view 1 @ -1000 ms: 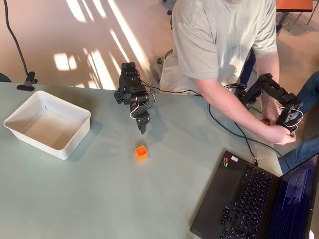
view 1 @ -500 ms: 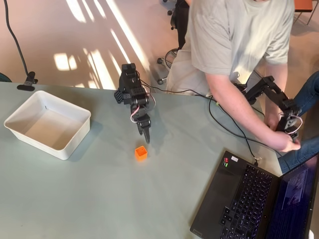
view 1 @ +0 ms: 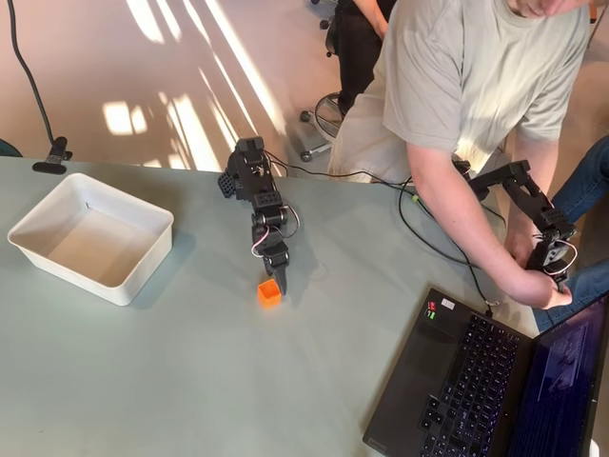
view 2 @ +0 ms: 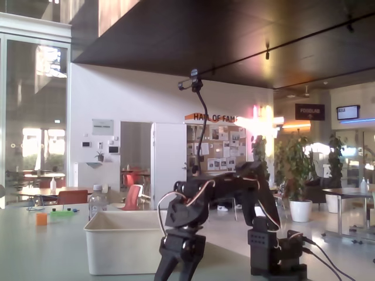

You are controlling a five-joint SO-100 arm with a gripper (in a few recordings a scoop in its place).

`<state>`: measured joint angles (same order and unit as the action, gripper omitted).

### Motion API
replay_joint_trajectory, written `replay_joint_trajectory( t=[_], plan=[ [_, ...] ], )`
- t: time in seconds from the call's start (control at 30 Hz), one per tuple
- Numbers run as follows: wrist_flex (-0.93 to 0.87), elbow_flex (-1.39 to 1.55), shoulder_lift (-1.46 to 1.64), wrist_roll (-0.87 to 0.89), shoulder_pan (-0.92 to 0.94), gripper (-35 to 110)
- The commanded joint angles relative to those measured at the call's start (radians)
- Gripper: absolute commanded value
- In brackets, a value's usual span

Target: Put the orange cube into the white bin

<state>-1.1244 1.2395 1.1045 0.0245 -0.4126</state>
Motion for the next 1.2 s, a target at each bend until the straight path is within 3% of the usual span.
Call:
replay_joint_trajectory(
  t=[0.0, 0.97, 1.17],
  plan=[
    [-0.005, -0.058, -0.015, 0.002, 0.021, 48],
    [-0.006, -0.044, -0.049, -0.060, 0.012, 48],
    [-0.035, -0.044, -0.067, -0.060, 0.012, 58]
  ],
)
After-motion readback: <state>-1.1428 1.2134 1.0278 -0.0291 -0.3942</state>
